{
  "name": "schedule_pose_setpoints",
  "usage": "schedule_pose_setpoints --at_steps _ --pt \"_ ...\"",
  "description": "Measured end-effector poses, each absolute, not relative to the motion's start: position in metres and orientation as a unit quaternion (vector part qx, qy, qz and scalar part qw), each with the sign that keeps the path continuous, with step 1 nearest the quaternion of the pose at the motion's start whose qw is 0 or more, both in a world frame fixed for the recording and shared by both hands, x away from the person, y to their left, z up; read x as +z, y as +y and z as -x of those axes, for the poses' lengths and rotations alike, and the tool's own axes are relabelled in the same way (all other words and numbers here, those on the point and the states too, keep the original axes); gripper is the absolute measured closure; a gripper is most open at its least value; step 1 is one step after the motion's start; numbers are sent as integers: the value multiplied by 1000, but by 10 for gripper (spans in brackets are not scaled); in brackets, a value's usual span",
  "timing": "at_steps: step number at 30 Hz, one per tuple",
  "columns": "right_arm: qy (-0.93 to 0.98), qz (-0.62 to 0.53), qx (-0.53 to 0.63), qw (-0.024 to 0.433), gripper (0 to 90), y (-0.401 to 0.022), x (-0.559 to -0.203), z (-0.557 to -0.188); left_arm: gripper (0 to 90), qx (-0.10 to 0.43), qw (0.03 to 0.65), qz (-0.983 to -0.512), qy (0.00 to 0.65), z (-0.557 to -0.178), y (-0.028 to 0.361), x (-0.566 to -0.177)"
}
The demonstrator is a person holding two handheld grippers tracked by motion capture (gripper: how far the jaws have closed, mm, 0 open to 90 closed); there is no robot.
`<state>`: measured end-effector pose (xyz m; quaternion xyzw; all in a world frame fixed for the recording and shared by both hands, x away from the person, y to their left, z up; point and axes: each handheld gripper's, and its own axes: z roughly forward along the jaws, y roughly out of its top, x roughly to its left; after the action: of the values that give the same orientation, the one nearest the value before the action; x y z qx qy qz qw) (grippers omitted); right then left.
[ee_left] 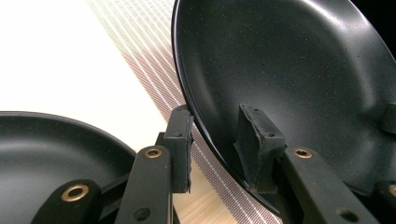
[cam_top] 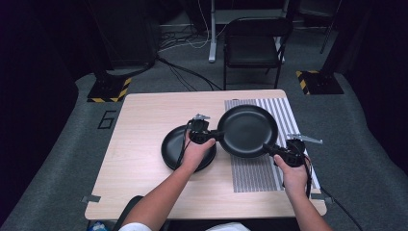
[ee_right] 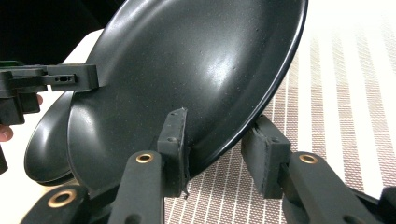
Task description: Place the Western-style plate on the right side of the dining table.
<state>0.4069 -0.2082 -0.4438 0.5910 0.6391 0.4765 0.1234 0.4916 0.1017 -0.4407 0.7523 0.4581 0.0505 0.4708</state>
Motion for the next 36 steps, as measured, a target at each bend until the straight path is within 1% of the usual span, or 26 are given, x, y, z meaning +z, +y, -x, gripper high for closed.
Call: schedule_pose_setpoints --at_steps 15,36 --pt "626 -602 476 139 612 -222 -443 -398 659 38 477 -757 445 -495 82 -441" --pt "605 -621 476 149 612 -241 -445 -388 659 23 481 -766 426 -500 59 -442"
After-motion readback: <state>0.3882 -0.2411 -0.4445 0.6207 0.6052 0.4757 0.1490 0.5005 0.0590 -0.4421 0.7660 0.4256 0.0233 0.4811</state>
